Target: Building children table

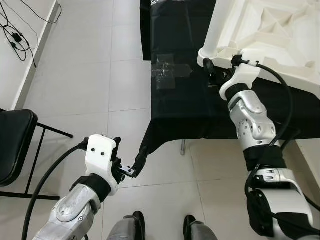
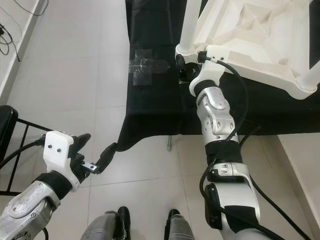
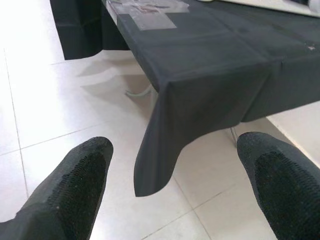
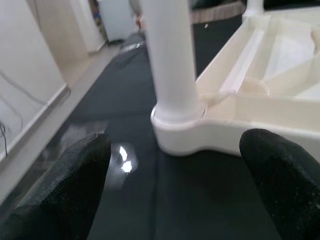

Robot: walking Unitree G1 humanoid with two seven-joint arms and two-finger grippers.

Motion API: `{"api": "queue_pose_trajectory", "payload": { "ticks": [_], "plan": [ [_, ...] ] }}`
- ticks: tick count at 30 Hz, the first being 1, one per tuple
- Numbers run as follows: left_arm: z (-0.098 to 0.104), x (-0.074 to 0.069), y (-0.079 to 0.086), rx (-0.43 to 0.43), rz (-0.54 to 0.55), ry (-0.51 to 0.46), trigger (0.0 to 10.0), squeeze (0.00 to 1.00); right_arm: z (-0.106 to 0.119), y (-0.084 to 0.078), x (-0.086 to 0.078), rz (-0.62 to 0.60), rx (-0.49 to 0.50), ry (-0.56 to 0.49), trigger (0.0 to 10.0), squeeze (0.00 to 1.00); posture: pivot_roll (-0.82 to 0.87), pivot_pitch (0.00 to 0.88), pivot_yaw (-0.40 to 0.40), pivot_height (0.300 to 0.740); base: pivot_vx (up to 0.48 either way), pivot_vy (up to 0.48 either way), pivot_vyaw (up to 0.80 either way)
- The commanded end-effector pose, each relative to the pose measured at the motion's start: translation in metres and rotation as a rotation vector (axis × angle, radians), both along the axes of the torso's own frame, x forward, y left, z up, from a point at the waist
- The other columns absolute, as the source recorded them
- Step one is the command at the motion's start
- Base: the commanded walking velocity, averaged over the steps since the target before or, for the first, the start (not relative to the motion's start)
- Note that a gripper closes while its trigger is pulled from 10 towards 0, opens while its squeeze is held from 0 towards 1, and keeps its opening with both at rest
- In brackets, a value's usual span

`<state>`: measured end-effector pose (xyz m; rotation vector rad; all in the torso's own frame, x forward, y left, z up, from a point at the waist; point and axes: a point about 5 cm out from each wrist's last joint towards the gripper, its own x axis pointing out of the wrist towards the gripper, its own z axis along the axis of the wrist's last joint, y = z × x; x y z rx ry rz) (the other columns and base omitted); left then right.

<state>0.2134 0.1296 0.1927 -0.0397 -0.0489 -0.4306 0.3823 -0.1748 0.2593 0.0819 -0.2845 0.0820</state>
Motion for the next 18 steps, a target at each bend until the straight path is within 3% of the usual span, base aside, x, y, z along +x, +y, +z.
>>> {"api": "queue_pose_trajectory", "payload": {
  "ticks": [1, 4, 6, 10, 12, 18],
  "plan": [
    [-0.007, 0.001, 0.007, 0.000, 0.028, 0.023, 10.0, 0.00, -0.022, 0.002, -0.009, 0.006, -0.019, 0.071, 10.0, 0.00, 0.10, 0.285, -0.027, 0.740, 0.000, 0.000, 0.00],
    [-0.007, 0.002, 0.010, -0.013, 0.036, 0.021, 10.0, 0.00, -0.032, -0.002, -0.019, 0.018, -0.014, 0.103, 10.0, 0.00, 0.10, 0.281, -0.021, 0.740, 0.212, 0.000, -0.53],
    [-0.007, 0.003, 0.016, -0.025, 0.044, 0.018, 10.0, 0.00, -0.043, -0.005, -0.035, 0.049, -0.025, 0.120, 10.0, 0.00, 0.09, 0.276, -0.016, 0.740, 0.324, 0.000, -0.80],
    [-0.009, 0.007, 0.021, -0.023, 0.050, 0.015, 10.0, 0.00, -0.049, -0.003, -0.043, 0.071, -0.009, 0.130, 10.0, 0.00, 0.08, 0.256, -0.005, 0.740, 0.337, 0.000, -0.60],
    [-0.009, 0.010, 0.022, -0.020, 0.051, 0.011, 10.0, 0.00, -0.049, -0.001, -0.044, 0.080, 0.001, 0.124, 10.0, 0.00, 0.08, 0.245, 0.001, 0.740, 0.360, 0.000, -0.80],
    [-0.009, 0.020, 0.026, -0.016, 0.049, -0.011, 10.0, 0.00, -0.042, 0.009, -0.042, 0.098, 0.031, 0.090, 10.0, 0.00, 0.08, 0.193, 0.007, 0.740, 0.375, 0.000, 0.00]
  ]
}}
